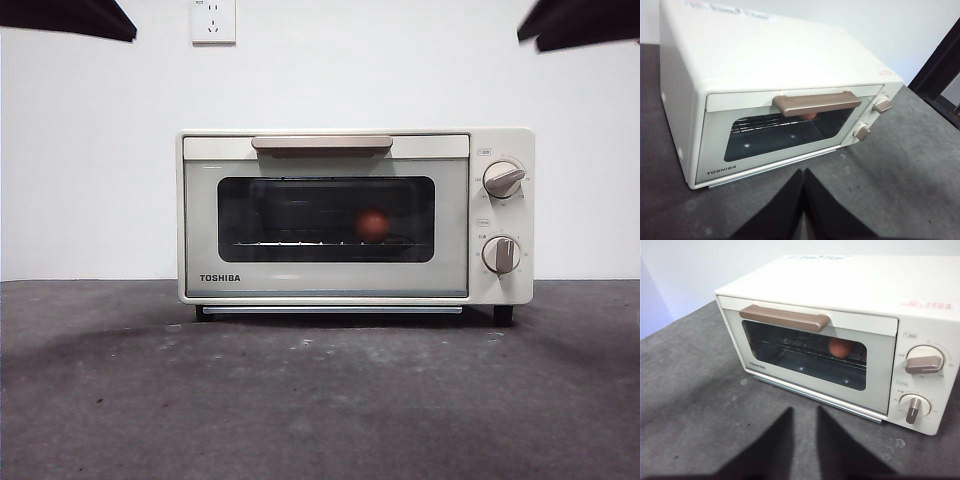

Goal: Eggoven

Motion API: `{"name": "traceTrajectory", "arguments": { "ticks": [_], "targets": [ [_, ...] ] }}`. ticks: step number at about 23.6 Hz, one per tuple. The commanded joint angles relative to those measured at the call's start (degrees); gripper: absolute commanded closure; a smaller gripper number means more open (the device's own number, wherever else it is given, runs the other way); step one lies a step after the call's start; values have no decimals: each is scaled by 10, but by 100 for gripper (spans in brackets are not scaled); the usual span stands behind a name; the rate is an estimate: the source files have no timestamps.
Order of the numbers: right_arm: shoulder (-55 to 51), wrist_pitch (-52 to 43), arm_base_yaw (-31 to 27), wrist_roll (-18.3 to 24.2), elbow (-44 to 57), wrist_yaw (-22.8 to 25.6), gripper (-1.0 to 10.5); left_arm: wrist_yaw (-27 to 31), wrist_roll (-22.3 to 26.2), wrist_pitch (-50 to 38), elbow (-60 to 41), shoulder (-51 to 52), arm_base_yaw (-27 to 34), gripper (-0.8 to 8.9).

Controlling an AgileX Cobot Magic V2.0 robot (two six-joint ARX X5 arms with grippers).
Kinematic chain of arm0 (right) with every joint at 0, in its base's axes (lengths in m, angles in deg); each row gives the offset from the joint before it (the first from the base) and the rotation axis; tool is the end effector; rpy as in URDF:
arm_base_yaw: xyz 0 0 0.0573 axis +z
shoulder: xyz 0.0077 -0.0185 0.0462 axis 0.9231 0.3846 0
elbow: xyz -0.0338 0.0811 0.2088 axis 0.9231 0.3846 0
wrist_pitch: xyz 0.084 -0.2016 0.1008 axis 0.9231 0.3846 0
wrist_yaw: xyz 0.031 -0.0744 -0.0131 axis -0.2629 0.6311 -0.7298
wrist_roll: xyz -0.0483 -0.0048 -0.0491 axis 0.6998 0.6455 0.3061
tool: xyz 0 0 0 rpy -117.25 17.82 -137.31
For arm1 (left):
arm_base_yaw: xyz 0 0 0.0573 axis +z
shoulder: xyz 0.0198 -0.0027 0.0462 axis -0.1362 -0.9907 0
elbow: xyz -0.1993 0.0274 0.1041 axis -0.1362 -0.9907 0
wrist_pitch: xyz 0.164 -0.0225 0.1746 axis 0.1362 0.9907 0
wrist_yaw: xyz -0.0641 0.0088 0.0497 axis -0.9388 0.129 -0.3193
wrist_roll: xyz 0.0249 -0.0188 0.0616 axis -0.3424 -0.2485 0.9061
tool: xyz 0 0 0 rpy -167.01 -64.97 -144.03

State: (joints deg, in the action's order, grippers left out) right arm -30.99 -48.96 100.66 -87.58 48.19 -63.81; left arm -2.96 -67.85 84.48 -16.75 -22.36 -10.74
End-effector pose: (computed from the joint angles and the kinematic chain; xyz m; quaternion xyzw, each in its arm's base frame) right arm 0.1612 0.1062 0.2454 0.0574 0.1205 0.2786 0.9511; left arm 0.2074 -0.0884 0.2772 -0.1146 0.1688 -0.3092 0.9289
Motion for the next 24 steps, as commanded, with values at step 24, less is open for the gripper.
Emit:
{"name": "traceTrajectory", "arguments": {
  "ticks": [24],
  "targets": [
    [15,-32,3,6,8,21,943,0,12,35,7,7,-3,806]
  ]
}}
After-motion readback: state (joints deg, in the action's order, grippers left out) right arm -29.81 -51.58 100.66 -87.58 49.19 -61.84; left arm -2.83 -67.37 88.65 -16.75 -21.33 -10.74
